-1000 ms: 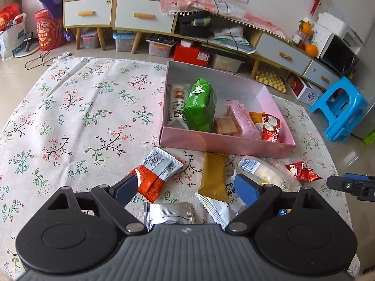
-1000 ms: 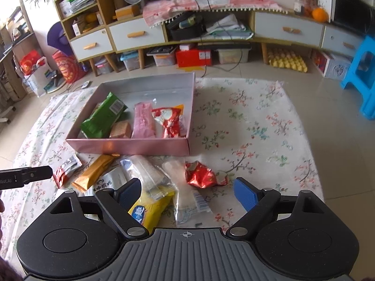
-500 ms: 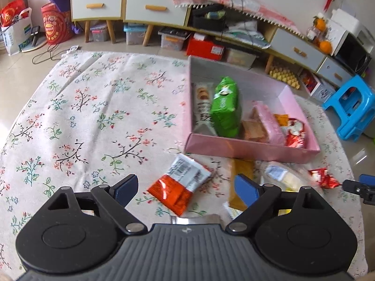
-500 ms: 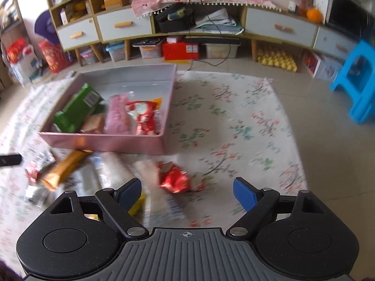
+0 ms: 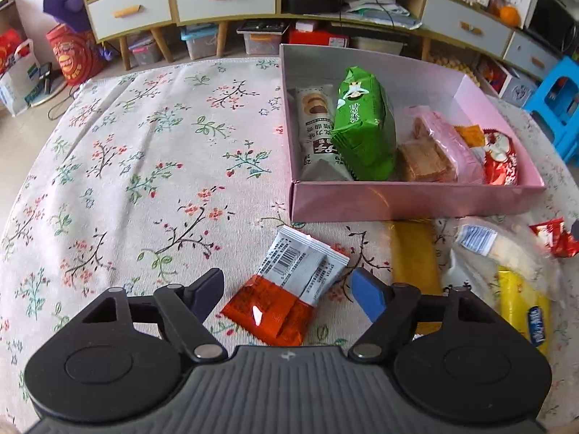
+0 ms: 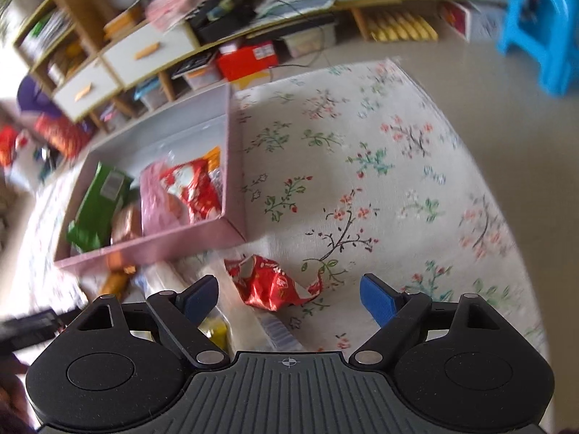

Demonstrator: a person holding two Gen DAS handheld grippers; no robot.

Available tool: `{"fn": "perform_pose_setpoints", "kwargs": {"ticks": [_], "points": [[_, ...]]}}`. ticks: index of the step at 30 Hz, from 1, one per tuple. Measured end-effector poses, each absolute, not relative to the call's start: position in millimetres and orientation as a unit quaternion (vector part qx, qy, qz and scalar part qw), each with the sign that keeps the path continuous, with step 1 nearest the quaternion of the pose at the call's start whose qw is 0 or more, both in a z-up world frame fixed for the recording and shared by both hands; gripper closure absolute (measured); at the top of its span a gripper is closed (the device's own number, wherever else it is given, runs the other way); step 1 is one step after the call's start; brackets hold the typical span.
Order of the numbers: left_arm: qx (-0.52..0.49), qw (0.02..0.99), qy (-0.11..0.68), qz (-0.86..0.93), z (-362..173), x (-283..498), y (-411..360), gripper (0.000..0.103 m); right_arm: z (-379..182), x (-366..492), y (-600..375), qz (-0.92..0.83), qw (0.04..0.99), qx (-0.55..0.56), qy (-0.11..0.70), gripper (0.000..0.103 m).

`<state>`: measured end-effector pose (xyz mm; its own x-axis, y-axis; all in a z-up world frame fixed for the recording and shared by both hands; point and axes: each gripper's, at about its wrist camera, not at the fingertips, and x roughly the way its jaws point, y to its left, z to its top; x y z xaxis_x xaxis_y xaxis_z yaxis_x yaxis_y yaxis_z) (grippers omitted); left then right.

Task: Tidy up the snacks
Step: 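Grasp the orange-white bar with the left gripper while the right grasps a red candy wrapper, then carry both snacks over the pink box and open both grippers inside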

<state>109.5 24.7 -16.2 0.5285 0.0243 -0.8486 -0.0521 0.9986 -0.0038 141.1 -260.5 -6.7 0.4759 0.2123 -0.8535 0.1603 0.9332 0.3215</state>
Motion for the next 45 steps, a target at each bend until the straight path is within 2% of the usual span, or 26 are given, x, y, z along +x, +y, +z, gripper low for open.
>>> {"fn": "perform_pose_setpoints", "kwargs": {"ticks": [3,8,10,12,13,15,18,24,38,45], "points": [[-0.004,0.875,0.483,0.022,-18,108,23,0.035,-14,144,-264,0.008,0.83,0.223,0.511,0.018],[-0.005,0.877,0.48,0.03,-15,106,23,0.044,-22,150,-254,0.01,0.839,0.2,0.506,0.025],[-0.006,0.878,0.478,0.032,-16,105,24,0.051,-28,152,-249,0.014,0.838,0.189,0.511,0.028],[-0.007,0.879,0.476,0.032,-15,105,23,0.058,-33,154,-245,0.017,0.835,0.178,0.52,0.039],[-0.008,0.879,0.476,0.034,-14,105,24,0.063,-32,153,-243,0.017,0.841,0.169,0.514,0.041],[-0.018,0.878,0.478,0.039,-13,105,27,0.066,-28,153,-243,0.019,0.843,0.169,0.51,0.052],[-0.032,0.876,0.48,0.042,-12,107,30,0.067,-21,149,-245,0.026,0.842,0.187,0.505,0.057],[-0.056,0.875,0.48,0.04,-8,103,33,0.067,-12,143,-242,0.033,0.842,0.193,0.503,0.062],[-0.085,0.885,0.458,0.027,12,90,37,0.067,6,134,-248,0.034,0.85,0.217,0.479,0.064],[-0.116,0.899,0.421,0.041,33,84,58,0.067,19,131,-266,0.017,0.855,0.242,0.459,0.064]]}}
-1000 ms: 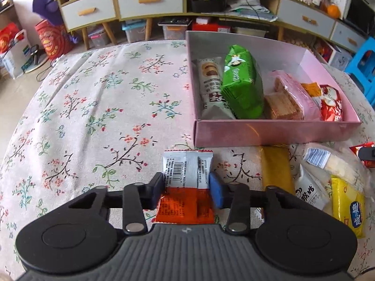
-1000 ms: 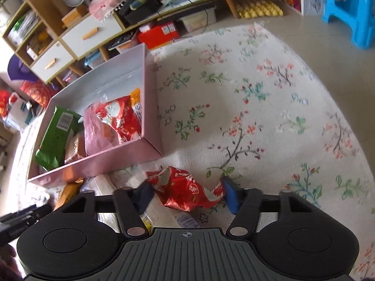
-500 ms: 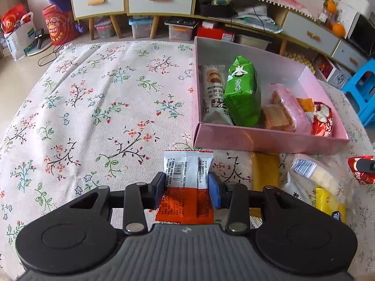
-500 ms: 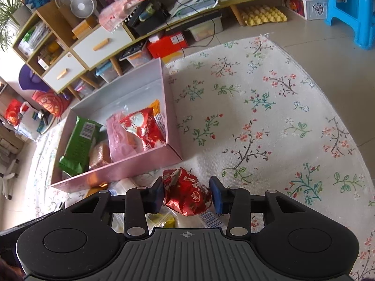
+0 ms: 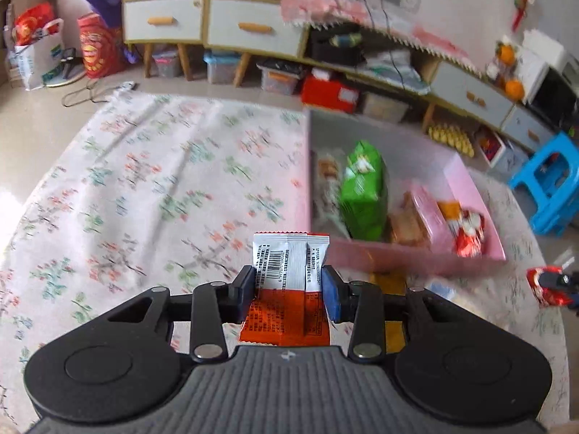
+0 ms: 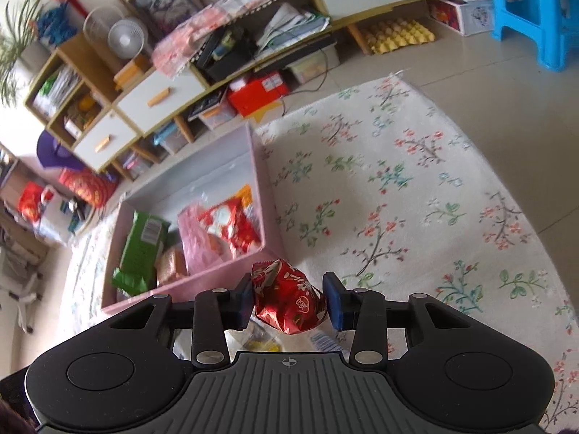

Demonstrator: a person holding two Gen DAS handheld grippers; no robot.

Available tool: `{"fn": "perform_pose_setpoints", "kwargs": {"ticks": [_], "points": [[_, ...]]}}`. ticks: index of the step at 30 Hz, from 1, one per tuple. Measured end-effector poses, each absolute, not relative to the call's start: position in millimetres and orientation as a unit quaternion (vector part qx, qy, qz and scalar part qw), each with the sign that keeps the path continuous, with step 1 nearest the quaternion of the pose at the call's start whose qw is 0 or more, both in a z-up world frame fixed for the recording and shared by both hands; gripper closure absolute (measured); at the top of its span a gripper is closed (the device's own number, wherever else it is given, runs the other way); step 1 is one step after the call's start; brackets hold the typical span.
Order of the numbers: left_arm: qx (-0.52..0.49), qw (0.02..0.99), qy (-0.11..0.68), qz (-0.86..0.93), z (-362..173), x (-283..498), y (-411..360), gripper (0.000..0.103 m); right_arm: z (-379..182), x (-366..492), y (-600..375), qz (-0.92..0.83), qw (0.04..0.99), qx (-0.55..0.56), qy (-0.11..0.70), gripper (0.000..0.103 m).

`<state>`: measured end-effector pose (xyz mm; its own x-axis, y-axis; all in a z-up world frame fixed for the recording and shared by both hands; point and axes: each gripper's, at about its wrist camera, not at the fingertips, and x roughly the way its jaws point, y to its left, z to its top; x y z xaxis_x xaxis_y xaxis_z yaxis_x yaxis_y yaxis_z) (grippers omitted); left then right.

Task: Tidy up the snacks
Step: 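Carry both snacks over the pink box and open both grippers inside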

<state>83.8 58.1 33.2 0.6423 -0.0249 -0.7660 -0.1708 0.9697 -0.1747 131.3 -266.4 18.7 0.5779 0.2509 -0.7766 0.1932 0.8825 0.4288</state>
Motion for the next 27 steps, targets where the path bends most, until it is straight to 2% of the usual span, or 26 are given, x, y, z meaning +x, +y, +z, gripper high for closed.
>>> {"fn": "perform_pose_setpoints", "kwargs": {"ticks": [17,27], "points": [[-0.144,0.899,0.412,0.016,34,91,55,0.067,18,137,-267,0.016,0.855,0.249,0.455,0.064],[-0.101,0.914,0.392,-0.019,45,110,21,0.067,24,153,-252,0.031,0.866,0.216,0.45,0.064]]}}
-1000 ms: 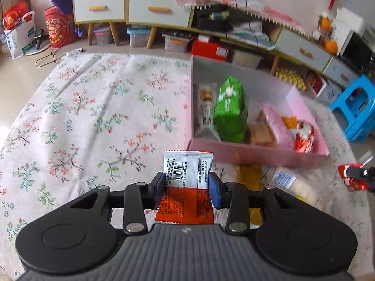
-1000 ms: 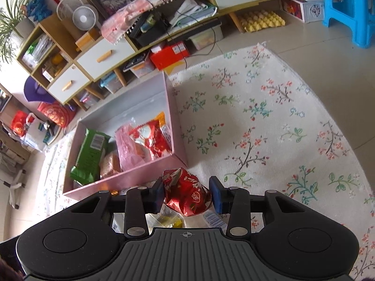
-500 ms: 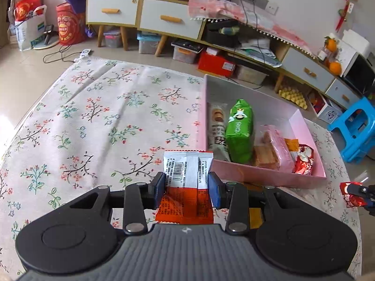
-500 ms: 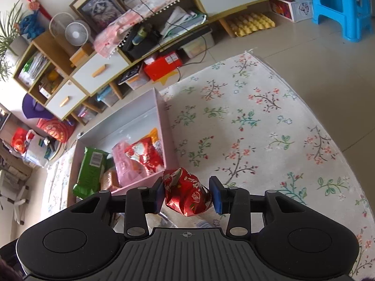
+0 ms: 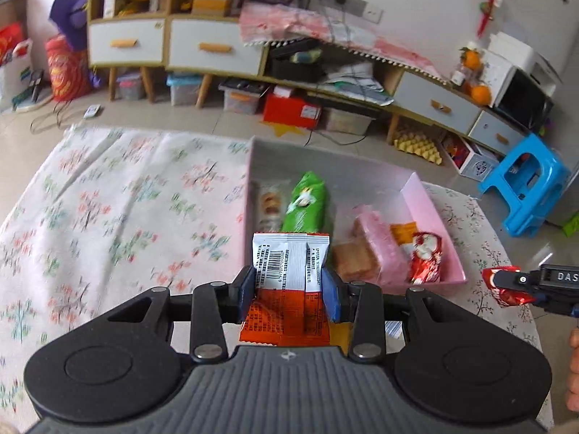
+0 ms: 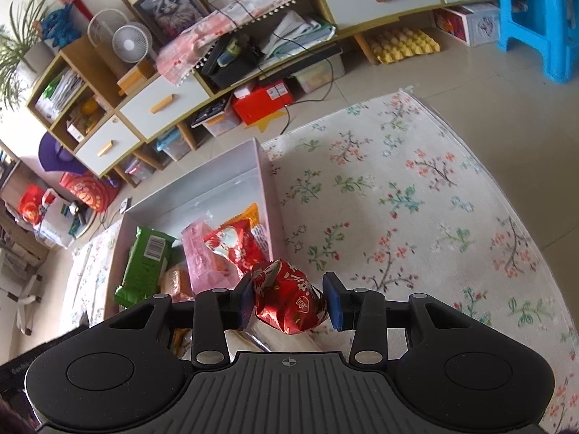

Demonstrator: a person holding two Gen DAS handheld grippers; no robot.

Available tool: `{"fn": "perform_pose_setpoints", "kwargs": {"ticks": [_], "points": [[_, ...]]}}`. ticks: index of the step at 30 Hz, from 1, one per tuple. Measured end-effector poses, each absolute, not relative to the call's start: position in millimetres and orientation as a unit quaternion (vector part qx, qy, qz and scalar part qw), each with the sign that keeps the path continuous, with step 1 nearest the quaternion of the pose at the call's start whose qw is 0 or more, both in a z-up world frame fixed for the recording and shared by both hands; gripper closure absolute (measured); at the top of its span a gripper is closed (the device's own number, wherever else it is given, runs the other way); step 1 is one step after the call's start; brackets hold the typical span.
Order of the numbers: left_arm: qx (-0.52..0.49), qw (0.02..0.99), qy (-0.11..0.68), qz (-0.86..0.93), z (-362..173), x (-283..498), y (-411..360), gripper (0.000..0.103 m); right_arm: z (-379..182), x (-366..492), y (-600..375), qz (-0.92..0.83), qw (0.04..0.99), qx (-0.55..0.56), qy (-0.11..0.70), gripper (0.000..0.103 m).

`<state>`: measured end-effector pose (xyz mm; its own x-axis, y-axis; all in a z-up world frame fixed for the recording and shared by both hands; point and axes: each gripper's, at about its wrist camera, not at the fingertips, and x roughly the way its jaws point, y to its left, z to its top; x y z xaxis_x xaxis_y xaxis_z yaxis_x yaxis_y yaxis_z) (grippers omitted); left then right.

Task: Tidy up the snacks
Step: 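Carry both snacks over the pink box and open both grippers inside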

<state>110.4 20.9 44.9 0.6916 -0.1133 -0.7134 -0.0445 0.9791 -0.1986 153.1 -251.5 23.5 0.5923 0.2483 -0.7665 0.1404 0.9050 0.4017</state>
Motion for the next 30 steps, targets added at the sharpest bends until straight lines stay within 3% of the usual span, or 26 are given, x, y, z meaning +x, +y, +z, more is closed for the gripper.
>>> {"fn": "perform_pose_setpoints", "kwargs": {"ticks": [26,30], "points": [[-0.1,0.921,0.369,-0.072,23,157,-19,0.067,15,206,-185,0.122,0.863,0.199,0.449,0.063],[-0.112,0.92,0.368,-0.071,22,157,-15,0.063,14,206,-180,0.119,0.867,0.187,0.445,0.06]]}}
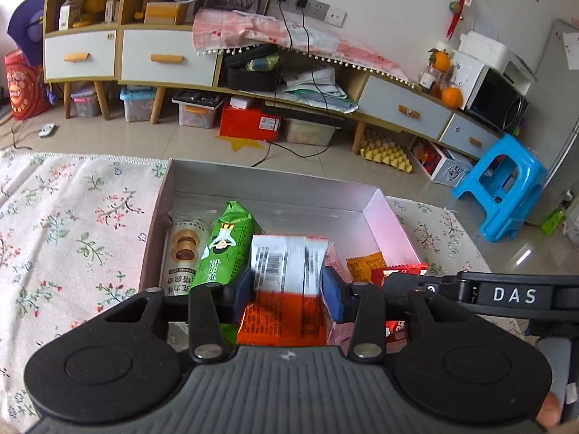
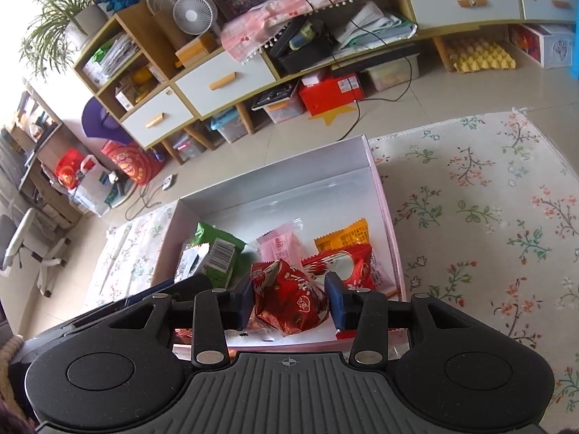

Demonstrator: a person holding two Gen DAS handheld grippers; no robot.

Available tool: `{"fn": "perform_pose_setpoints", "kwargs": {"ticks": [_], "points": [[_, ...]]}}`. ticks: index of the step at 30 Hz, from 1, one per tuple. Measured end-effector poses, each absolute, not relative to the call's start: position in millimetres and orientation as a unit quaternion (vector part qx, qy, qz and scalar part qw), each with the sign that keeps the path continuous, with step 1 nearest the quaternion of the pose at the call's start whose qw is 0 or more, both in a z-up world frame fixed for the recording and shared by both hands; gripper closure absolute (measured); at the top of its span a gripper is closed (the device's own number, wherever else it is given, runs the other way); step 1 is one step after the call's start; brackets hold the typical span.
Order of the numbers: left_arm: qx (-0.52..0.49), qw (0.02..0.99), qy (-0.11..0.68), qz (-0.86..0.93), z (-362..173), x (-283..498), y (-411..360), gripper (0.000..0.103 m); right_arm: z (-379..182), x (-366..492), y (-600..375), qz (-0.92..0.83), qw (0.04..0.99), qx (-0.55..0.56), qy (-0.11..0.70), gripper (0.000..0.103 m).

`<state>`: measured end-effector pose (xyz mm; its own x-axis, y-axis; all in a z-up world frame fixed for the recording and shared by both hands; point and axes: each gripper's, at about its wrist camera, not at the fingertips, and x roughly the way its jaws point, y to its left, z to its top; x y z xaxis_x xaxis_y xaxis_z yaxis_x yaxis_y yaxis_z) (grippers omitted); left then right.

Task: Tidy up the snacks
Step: 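Carry both snacks over the pink box and open both grippers inside, then withdraw both grippers from the box toward the remaining snacks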

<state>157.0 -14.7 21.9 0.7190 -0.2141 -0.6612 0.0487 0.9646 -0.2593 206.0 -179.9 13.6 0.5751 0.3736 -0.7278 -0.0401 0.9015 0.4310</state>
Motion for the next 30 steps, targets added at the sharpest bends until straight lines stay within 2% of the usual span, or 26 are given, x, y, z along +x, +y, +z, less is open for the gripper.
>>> {"fn": "perform_pose_setpoints", "kwargs": {"ticks": [6,14,16,17,18,21,25,30], "points": [[-0.126,0.917,0.372,-0.064,25,154,-11,0.063,13,205,-186,0.112,0.866,0.203,0.442,0.054],[-0.156,0.91,0.378,-0.067,27,148,-4,0.064,16,198,-181,0.129,0.863,0.184,0.452,0.053],[-0.158,0.91,0.377,-0.068,29,145,-3,0.065,20,194,-178,0.137,0.867,0.178,0.444,0.057],[-0.16,0.91,0.377,-0.066,30,143,-2,0.065,22,192,-176,0.141,0.868,0.176,0.443,0.064],[-0.16,0.909,0.379,-0.063,32,142,0,0.065,25,191,-176,0.143,0.868,0.176,0.442,0.066],[-0.154,0.907,0.388,-0.047,36,136,3,0.065,34,187,-176,0.157,0.868,0.173,0.437,0.066],[-0.151,0.904,0.399,-0.033,39,127,9,0.063,46,180,-173,0.15,0.868,0.144,0.45,0.06],[-0.15,0.9,0.409,-0.022,41,117,16,0.056,61,159,-175,0.134,0.889,0.087,0.429,0.061]]}}
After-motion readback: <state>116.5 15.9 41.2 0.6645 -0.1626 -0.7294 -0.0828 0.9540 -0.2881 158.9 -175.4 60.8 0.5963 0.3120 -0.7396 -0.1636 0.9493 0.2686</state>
